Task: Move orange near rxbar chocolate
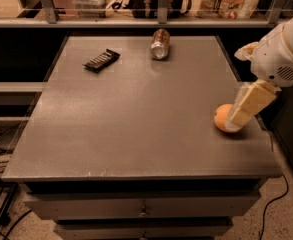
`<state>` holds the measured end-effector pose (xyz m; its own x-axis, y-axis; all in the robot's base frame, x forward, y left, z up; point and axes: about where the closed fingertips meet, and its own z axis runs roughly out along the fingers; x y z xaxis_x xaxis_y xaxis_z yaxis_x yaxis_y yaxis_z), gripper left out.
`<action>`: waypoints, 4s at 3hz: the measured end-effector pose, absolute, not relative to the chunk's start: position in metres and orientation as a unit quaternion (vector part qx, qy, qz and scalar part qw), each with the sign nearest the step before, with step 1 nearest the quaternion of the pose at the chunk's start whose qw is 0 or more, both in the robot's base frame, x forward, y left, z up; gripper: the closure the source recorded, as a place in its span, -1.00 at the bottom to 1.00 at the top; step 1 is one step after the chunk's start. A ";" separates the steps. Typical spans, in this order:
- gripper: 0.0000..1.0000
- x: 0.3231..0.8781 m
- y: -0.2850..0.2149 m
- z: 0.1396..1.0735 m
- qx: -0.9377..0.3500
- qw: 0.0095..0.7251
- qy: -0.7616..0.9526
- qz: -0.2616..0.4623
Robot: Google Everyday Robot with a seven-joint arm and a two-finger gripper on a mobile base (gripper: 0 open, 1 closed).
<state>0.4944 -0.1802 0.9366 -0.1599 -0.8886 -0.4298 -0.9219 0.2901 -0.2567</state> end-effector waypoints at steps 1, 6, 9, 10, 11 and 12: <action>-1.00 0.503 -0.182 0.912 -0.589 0.243 0.770 0.041; 0.30 0.505 -0.196 0.844 -0.569 0.175 0.801 0.065; 1.00 0.575 -0.103 0.970 -0.564 0.327 0.754 0.080; 1.00 0.575 -0.103 0.970 -0.564 0.327 0.754 0.080; 1.00 0.586 -0.084 0.964 -0.560 0.342 0.749 0.093; 1.00 0.616 -0.041 0.951 -0.562 0.362 0.735 0.116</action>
Offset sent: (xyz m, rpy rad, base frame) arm 0.0179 -0.0231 -0.0776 -0.0303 0.1373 -0.0704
